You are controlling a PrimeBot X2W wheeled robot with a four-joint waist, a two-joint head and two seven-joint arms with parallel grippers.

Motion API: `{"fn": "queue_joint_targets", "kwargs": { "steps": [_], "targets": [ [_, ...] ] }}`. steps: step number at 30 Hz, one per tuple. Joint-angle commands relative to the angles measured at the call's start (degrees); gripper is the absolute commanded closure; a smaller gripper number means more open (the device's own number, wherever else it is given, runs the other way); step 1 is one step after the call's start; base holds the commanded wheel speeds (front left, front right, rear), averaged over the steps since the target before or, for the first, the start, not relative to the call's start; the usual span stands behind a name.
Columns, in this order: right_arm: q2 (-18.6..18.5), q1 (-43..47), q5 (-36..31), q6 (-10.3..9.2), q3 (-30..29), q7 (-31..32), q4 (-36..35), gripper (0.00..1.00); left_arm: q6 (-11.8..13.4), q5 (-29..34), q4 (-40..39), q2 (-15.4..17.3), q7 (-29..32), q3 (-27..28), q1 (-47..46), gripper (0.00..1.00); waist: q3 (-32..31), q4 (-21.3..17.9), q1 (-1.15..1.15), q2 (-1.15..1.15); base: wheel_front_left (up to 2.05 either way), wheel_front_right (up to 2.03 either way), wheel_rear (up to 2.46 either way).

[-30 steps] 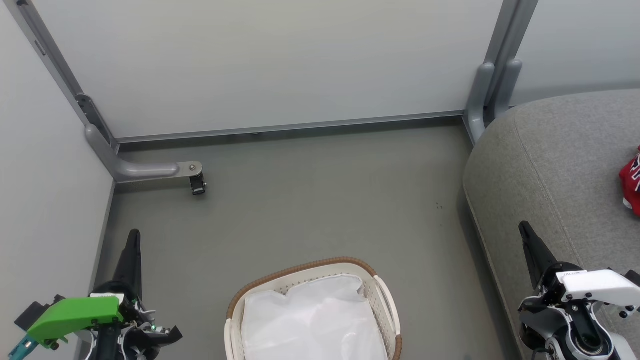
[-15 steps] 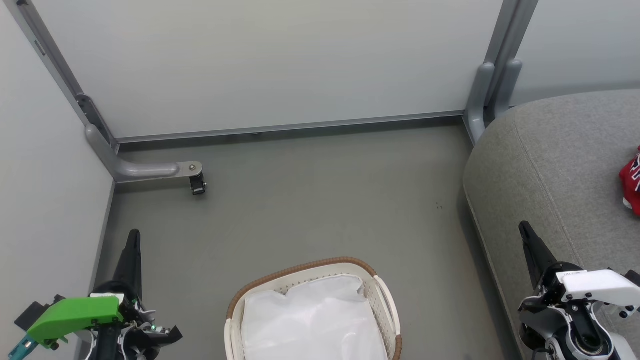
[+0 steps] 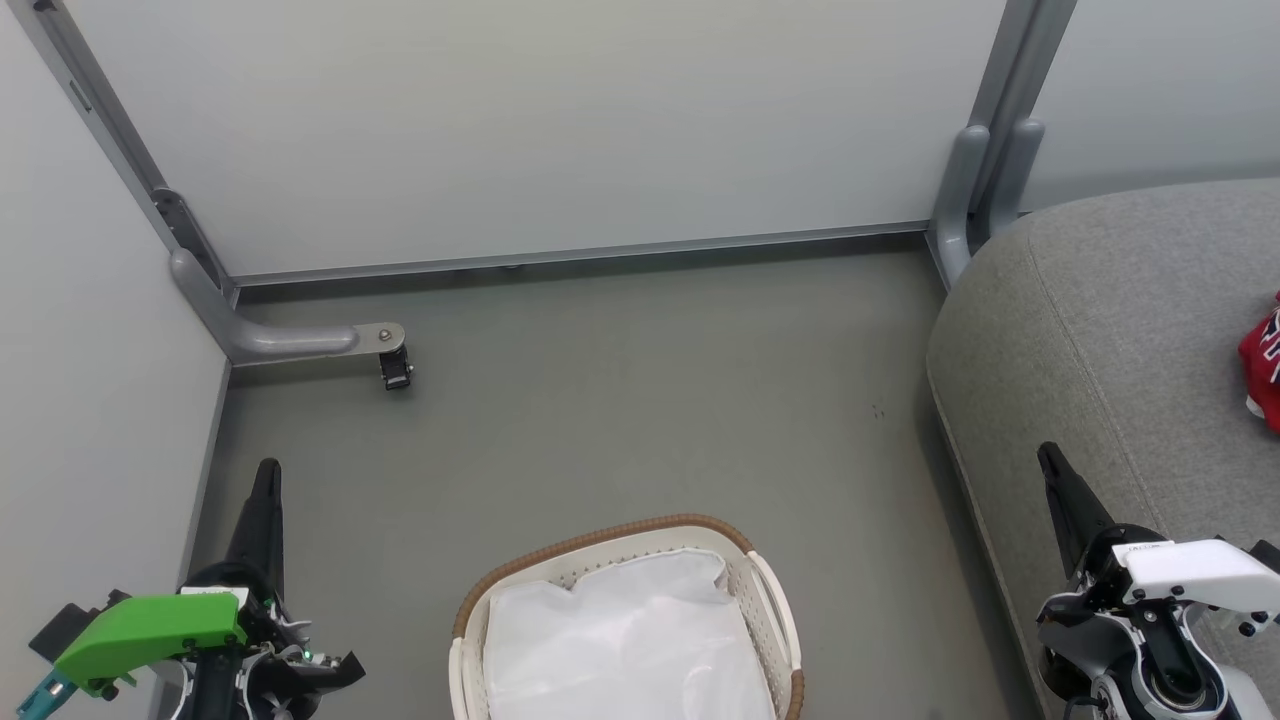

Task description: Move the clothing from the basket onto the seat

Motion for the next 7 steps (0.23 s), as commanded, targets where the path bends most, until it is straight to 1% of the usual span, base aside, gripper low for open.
{"fn": "queue_joint_targets", "kwargs": {
  "steps": [1,7],
  "targets": [
    [-0.34,0.68,0.24,-0.02,-0.12,0.06,-0.15,1.00,-0.25,-0.18,-0.10,0.38,0.19,0.12,-0.40,1.00,0.00,0.00,0.00,0.00,0.00,0.00,0.00],
    [-0.34,0.68,0.24,-0.02,-0.12,0.07,-0.15,1.00,-0.24,-0.18,-0.10,0.38,0.19,0.12,-0.40,1.00,0.00,0.00,0.00,0.00,0.00,0.00,0.00]
  ]
}}
